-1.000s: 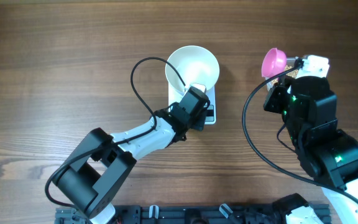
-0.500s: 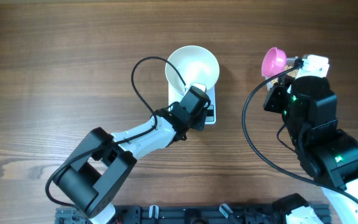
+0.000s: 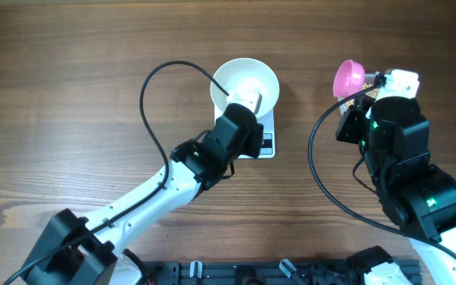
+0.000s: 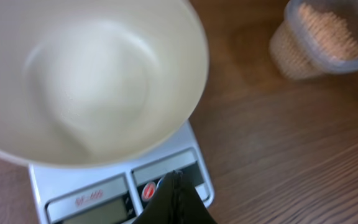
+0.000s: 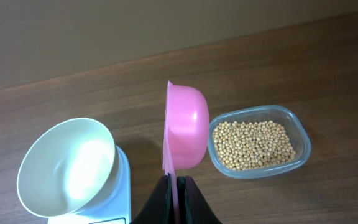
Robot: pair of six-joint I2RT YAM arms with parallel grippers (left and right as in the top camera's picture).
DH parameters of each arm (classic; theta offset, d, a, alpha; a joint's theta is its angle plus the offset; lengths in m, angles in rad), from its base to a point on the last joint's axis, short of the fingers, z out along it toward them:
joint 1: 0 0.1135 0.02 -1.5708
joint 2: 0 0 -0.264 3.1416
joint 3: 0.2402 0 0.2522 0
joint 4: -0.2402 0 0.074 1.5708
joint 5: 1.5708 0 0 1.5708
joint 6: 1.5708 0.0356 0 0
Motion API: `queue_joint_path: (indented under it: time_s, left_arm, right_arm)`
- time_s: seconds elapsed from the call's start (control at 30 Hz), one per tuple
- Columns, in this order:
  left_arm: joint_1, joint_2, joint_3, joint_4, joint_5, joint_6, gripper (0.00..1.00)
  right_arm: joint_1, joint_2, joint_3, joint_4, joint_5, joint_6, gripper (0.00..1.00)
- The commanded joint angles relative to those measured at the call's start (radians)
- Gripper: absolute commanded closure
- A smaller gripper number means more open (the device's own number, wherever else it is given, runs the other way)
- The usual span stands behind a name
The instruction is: Scoop item into bowl and weigh 150g on scale
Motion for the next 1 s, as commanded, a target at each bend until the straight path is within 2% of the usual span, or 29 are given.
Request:
queue_joint_path:
  time_s: [0.0,0.2,0.27,0.6,0.97]
  left_arm:
    - [0.001,0.031,-0.003,-0.045,-0.01,-0.002,0.96]
    - [0.0,0.138,-0.003,-0.047,-0.01,0.002,0.96]
    - [0.001,0.167,-0.003,-0.04,-0.007,0.053,0.96]
    - [0.001,0.172,0.05,-0.083,-0.014,0.168,0.96]
    - [-0.017,0.223,0.085,-0.12,-0.014,0.183,0.96]
  right_arm:
    - [-0.005,0.002,0.031,0.006,0.018,-0.013,0.96]
    - [-0.005,0.002,0.031,0.006,0.016,-0.013,0.95]
    - [-0.005,0.002,0.031,0.006,0.01,-0.013,0.96]
    - [-0.005,0.002,0.031,0.006,-0.017,-0.01,0.96]
    - [-0.005,0.002,0.031,0.007,-0.035,-0.002,0.96]
